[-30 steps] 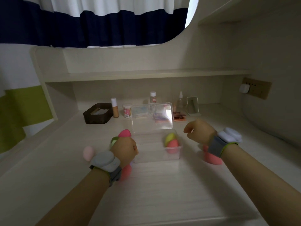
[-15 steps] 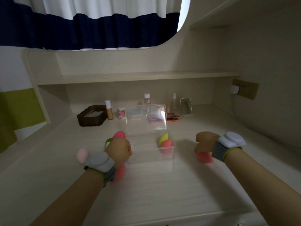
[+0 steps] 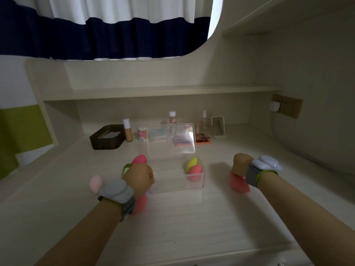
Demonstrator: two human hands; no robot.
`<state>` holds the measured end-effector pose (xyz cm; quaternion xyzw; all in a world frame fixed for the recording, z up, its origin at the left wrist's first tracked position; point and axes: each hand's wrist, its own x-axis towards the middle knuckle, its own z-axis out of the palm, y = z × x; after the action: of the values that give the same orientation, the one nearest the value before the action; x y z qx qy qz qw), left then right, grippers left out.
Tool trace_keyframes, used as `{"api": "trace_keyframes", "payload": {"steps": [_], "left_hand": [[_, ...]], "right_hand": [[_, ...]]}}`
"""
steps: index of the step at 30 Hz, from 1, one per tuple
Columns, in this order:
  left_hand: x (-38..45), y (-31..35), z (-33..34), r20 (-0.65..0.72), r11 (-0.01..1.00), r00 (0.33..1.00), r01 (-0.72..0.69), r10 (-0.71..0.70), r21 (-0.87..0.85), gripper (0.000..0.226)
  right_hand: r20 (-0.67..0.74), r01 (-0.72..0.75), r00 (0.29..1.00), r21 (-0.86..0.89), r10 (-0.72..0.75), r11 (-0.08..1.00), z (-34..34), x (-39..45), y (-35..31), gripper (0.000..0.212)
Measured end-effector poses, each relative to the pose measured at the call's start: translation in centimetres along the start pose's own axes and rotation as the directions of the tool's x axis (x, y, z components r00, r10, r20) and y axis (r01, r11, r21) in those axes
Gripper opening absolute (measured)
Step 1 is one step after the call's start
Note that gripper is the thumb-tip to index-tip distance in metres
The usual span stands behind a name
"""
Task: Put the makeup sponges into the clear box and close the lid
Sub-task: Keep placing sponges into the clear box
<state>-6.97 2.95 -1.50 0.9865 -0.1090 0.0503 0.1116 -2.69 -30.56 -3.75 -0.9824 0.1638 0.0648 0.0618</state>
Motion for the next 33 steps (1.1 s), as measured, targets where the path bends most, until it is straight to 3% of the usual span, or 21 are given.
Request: {"api": "trace_keyframes", "payload": {"steps": [1, 4, 6, 11, 14, 16, 17, 23, 30, 33], "left_hand": [[0.0, 0.0, 0.0, 0.006, 1.0, 1.0, 0.004, -0.004, -0.002, 0.025], [0.0, 0.0, 0.0, 0.01, 1.0, 1.0, 0.0, 0.0, 0.001, 0.026], [-0.2, 0.1, -0.1, 0.011, 1.0, 1.0, -0.004, 0.004, 0.005, 0.026], [-0.1, 0.0, 0.0, -0.005, 1.0, 1.0, -0.001, 0.001, -0.009, 0.025], [0.0, -0.1, 0.2, 0.015, 1.0, 1.0, 0.007, -0.007, -0.024, 0.026], [0.1, -0.4, 0.4, 0.037, 0.999, 0.999, 0.013, -0.011, -0.039, 0.027], [0.2, -0.4, 0.5, 0.041, 0.999, 0.999, 0.015, -0.013, -0.042, 0.028], [0.2, -0.3, 0.4, 0.014, 1.0, 1.0, 0.004, -0.004, -0.024, 0.027], [-0.1, -0.3, 0.4, -0.063, 0.999, 0.998, -0.024, 0.026, 0.033, 0.024], [0.0, -0.3, 0.5, -0.064, 0.999, 0.997, -0.029, 0.03, 0.015, 0.024]], "right_hand": [[-0.01, 0.001, 1.0, 0.014, -0.001, 1.0, 0.5, 1.4, 0.5, 0.038], [-0.002, -0.019, 1.0, 0.107, 0.02, 0.994, -0.6, -0.8, -0.1, 0.024], [-0.036, 0.032, 0.999, 0.005, -0.031, 0.999, -1.0, -1.6, -0.6, 0.037], [-0.029, 0.043, 0.999, 0.138, -0.039, 0.99, -1.5, -2.6, -1.0, 0.018], [-0.152, 0.079, 0.987, 0.223, -0.046, 0.972, -3.0, -4.4, -2.5, 0.011], [-0.2, 0.126, 0.978, 0.3, -0.067, 0.946, -3.2, -4.7, -3.0, 0.036], [-0.223, 0.156, 0.971, 0.32, -0.086, 0.935, -3.4, -5.5, -3.5, 0.038], [-0.338, 0.317, 0.926, 0.447, -0.17, 0.836, -4.3, -7.0, -5.6, 0.027], [-0.247, 0.456, 0.888, 0.574, -0.387, 0.68, -4.2, -7.0, -8.3, 0.028], [-0.202, 0.472, 0.874, 0.569, -0.442, 0.673, -3.9, -6.8, -9.1, 0.03]]}}
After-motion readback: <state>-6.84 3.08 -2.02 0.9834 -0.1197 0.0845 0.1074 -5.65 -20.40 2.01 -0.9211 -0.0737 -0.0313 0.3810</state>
